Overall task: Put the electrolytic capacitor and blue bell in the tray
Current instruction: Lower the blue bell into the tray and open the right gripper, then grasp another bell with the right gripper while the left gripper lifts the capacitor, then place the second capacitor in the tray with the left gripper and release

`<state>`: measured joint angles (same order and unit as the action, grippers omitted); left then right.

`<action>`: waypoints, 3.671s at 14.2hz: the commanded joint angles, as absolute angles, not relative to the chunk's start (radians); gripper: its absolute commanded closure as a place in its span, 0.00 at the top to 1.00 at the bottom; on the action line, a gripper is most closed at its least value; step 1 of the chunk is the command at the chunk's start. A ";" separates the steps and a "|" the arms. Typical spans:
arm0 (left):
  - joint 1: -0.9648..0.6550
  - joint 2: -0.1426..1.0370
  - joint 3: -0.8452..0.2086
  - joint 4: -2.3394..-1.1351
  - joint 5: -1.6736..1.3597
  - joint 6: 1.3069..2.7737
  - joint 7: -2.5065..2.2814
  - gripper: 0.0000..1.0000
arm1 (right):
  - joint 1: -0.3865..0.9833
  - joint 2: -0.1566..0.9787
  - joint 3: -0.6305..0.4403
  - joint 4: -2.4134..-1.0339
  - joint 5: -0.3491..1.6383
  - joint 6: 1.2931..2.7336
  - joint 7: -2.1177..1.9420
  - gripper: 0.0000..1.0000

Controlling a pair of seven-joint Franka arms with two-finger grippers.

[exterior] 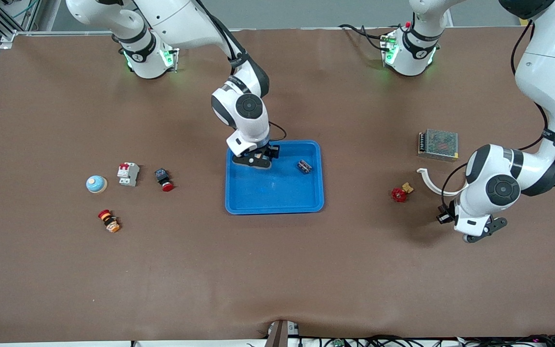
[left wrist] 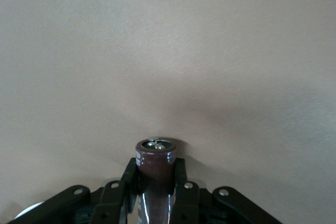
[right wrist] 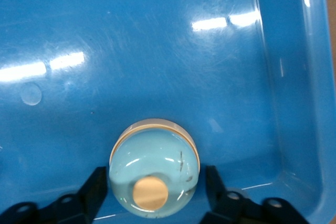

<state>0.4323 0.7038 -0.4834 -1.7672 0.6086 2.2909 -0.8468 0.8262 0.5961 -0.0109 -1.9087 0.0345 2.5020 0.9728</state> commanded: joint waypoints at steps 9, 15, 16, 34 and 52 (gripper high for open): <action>0.426 0.646 -0.577 -1.717 0.592 2.165 -0.922 0.00 | 0.717 0.210 -0.028 -1.936 0.028 2.002 0.688 1.00; 0.425 0.634 -0.672 -1.717 0.592 2.132 -1.070 0.00 | 0.398 0.042 -0.026 -2.105 -0.026 2.005 0.191 1.00; 0.423 0.634 -0.689 -1.718 0.592 2.131 -1.095 0.00 | 0.346 0.040 -0.026 -2.109 -0.028 2.005 0.110 1.00; 0.100 0.699 -0.735 -1.663 0.594 2.137 -1.604 0.00 | -0.185 0.264 -0.025 -2.174 -0.026 2.440 -0.738 1.00; -0.235 0.913 -0.609 -1.479 0.591 2.204 -1.895 0.00 | -0.233 0.376 -0.021 -2.255 -0.023 2.618 -0.798 1.00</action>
